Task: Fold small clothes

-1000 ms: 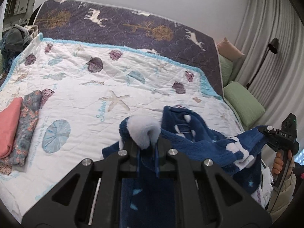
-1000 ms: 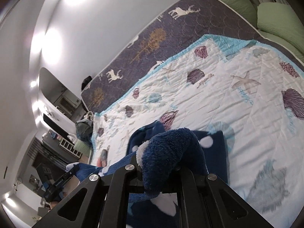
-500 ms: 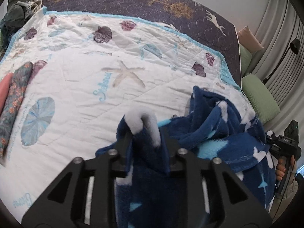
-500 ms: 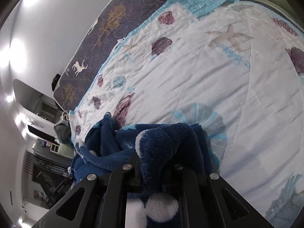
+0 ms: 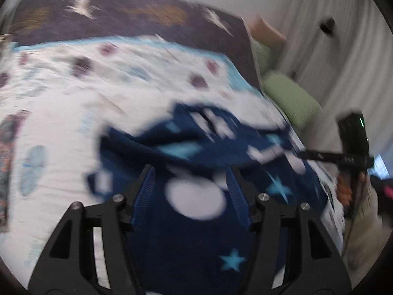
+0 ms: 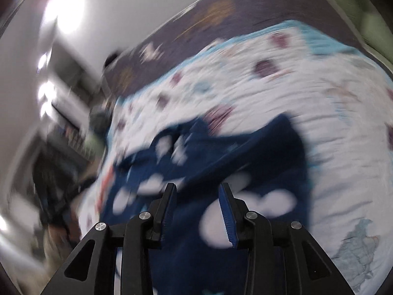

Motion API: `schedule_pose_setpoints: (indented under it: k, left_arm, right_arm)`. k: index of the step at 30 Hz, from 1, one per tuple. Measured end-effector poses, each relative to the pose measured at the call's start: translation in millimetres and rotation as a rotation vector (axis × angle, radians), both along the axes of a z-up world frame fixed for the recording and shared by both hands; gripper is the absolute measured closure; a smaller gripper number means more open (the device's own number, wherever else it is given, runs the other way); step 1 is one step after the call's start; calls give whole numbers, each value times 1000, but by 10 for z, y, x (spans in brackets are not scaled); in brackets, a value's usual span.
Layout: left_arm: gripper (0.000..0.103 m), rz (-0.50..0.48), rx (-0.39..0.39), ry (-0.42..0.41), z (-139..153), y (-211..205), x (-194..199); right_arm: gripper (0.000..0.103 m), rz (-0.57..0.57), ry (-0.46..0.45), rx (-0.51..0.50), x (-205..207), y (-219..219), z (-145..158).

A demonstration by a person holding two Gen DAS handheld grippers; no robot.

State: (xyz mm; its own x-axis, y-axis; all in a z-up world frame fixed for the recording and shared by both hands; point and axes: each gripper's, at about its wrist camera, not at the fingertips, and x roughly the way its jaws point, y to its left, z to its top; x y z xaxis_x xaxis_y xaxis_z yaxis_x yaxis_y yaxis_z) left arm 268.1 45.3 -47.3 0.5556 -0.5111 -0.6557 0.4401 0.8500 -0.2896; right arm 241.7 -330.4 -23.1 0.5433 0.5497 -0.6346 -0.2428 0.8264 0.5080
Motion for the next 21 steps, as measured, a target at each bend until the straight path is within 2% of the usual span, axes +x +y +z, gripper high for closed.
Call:
schedule_pose_setpoints:
  k: [2, 4, 5, 7, 9, 10, 11, 13, 14, 15, 17, 21]
  left_arm:
    - [42, -46, 59, 47, -147, -232, 106]
    - [42, -51, 124, 68, -268, -439, 311]
    - [42, -39, 155, 55, -296, -517, 441]
    - [42, 45, 197, 23, -331, -537, 735]
    - [42, 156, 190, 39, -388, -403, 1016]
    - [42, 223, 179, 74, -456, -280, 1148]
    - [42, 251, 159, 104, -525, -191, 1181]
    - [42, 272, 66, 148, -631, 11, 1178]
    - [42, 273, 51, 140, -643, 64, 1127]
    - [42, 280, 50, 128, -626, 101, 1088]
    - [42, 321, 57, 100, -530, 194, 956]
    - [40, 327, 7, 54, -304, 420, 556]
  right_arm:
    - [66, 84, 26, -26, 43, 248, -77]
    - [66, 128, 58, -95, 206, 515, -204]
    - [68, 129, 69, -130, 308, 601, -258]
    - [70, 102, 73, -170, 480, 665, -321]
    - [70, -1, 20, -198, 752, 580, -306]
    - [70, -61, 4, -201, 864, 487, -320]
    - [70, -137, 4, -195, 967, 358, -372]
    - [70, -259, 86, -201, 1134, 122, -585]
    - [73, -258, 133, -131, 1143, 24, -741]
    - [73, -255, 119, -93, 1117, -13, -761]
    - [73, -262, 88, -68, 1034, -72, -689]
    - [71, -298, 36, -71, 713, -258, -415]
